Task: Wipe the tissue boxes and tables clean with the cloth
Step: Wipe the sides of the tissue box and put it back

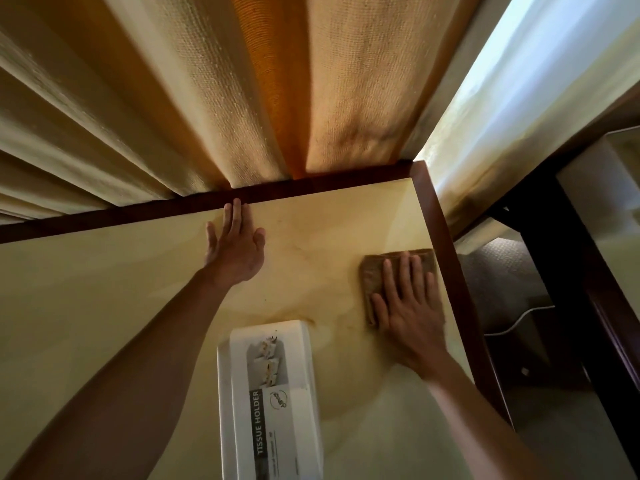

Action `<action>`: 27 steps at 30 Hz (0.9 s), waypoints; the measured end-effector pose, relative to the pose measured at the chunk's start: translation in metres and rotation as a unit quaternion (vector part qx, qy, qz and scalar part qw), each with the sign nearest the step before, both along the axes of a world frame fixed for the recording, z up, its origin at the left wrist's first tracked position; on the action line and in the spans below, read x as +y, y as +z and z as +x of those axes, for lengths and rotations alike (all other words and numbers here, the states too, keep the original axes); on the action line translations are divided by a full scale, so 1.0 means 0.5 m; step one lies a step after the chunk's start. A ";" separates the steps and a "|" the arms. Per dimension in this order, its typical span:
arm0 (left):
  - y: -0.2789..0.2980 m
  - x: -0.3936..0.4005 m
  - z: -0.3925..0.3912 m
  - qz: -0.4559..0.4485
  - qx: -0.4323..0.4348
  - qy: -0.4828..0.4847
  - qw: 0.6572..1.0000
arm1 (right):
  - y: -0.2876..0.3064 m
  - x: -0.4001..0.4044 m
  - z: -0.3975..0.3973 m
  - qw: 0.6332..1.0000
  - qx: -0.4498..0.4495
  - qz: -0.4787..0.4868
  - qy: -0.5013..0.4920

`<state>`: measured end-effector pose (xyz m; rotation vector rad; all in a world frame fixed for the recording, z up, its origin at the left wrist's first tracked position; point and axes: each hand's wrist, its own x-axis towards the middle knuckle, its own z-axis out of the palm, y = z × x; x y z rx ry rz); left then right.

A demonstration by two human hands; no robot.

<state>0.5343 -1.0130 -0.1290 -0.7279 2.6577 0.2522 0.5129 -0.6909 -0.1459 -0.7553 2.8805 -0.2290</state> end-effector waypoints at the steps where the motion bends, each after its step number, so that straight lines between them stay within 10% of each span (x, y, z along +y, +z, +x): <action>1: 0.000 -0.001 0.000 0.000 -0.002 -0.001 1.000 | 0.001 -0.023 0.011 1.000 -0.004 -0.008 0.019; 19: 0.095 0.029 -0.041 -0.070 -0.074 -0.050 0.994 | 0.054 -0.016 0.010 0.981 -0.120 -0.139 0.064; 27: 0.229 0.231 -0.057 -0.016 -0.054 -0.322 0.945 | 0.090 0.121 -0.001 0.977 -0.009 -0.124 0.170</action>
